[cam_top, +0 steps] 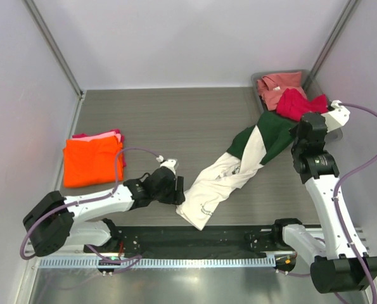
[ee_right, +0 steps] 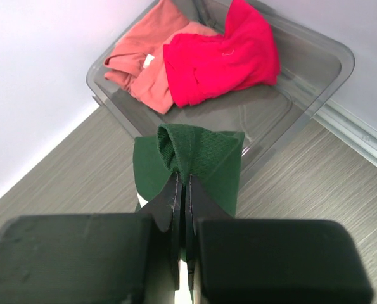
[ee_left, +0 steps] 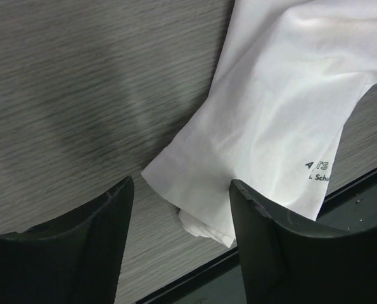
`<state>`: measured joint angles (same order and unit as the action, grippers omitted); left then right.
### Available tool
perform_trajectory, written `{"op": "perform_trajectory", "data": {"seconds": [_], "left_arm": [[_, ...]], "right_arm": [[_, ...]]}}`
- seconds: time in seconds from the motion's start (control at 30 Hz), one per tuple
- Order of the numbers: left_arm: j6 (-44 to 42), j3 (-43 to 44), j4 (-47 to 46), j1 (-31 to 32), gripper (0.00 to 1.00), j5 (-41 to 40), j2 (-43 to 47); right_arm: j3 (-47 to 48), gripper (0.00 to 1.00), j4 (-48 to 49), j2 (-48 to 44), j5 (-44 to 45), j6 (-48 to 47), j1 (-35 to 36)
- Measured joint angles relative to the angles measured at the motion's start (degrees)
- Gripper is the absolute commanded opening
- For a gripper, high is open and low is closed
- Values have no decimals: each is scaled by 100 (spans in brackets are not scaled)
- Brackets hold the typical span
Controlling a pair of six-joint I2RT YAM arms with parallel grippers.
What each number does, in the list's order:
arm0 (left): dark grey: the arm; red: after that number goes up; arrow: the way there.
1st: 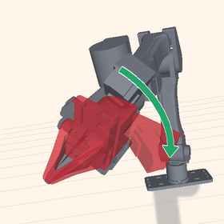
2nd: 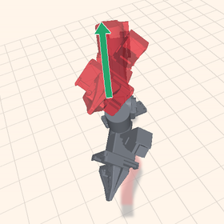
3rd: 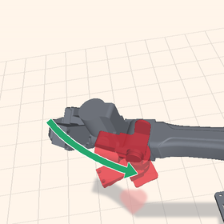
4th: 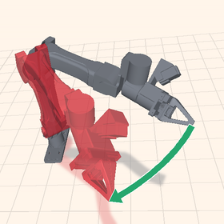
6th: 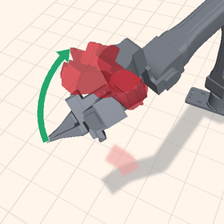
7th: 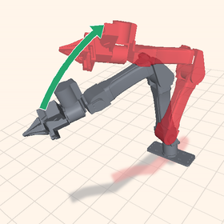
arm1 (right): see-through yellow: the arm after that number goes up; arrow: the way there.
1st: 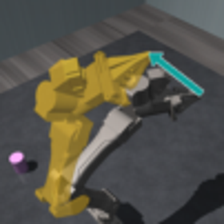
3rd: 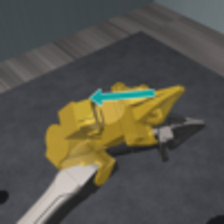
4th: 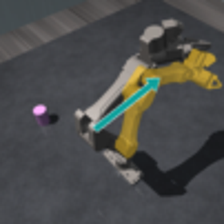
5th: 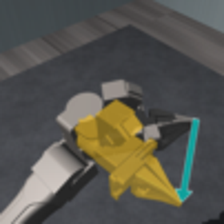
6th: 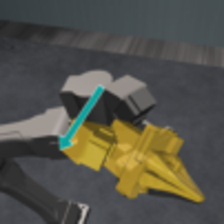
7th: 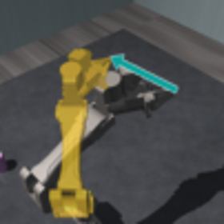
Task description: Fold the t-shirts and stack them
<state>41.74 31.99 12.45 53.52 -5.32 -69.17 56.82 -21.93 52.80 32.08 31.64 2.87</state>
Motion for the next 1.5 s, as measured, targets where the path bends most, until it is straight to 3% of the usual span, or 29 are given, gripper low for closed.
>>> {"op": "perform_trajectory", "data": {"seconds": [0.03, 0.1, 0.13, 0.2, 0.23, 0.4, 0.53, 0.67, 0.77, 0.9, 1.1, 1.5], "left_arm": [[22, 0, -11, 0, 61, 28, -74], [131, 0, -42, 0, 46, 120, -247], [160, 0, -68, 0, 26, 192, -332], [273, 0, -149, 0, 5, 291, -463], [306, 0, -186, 0, 0, 361, -507], [289, 120, 63, 0, 0, 240, -400], [68, 870, 839, -125, 0, -133, -52], [-245, 2059, 1333, -979, 0, -175, 175], [-452, 3021, 1742, -1985, 0, -192, 136], [-586, 4548, 2428, -2855, 0, -422, -166], [-968, 6717, 3169, -3108, 0, -911, -205], [-1504, 6625, 3134, -3117, 0, -1224, 2533]], "right_arm": [[-7, 1, 0, 28, -11, 0, 0], [-13, 1, -2, 66, -31, 0, 0], [-15, 1, -4, 74, -42, 0, 0], [-15, 1, -2, 83, -61, 0, 0], [-15, 1, -2, 83, -70, 0, 0], [-15, 1, 7, 136, -201, 4, 0], [70, 1, -4, 444, -479, 35, 0], [518, 1, -48, 852, -896, 118, 0], [1270, 1, -129, 1207, -1279, 271, 0], [2588, 1, -173, 1727, -1853, 463, 0], [4271, 1, -409, 1808, -2345, 588, 0], [5104, 1, -557, -391, -3027, 420, 0]]}}
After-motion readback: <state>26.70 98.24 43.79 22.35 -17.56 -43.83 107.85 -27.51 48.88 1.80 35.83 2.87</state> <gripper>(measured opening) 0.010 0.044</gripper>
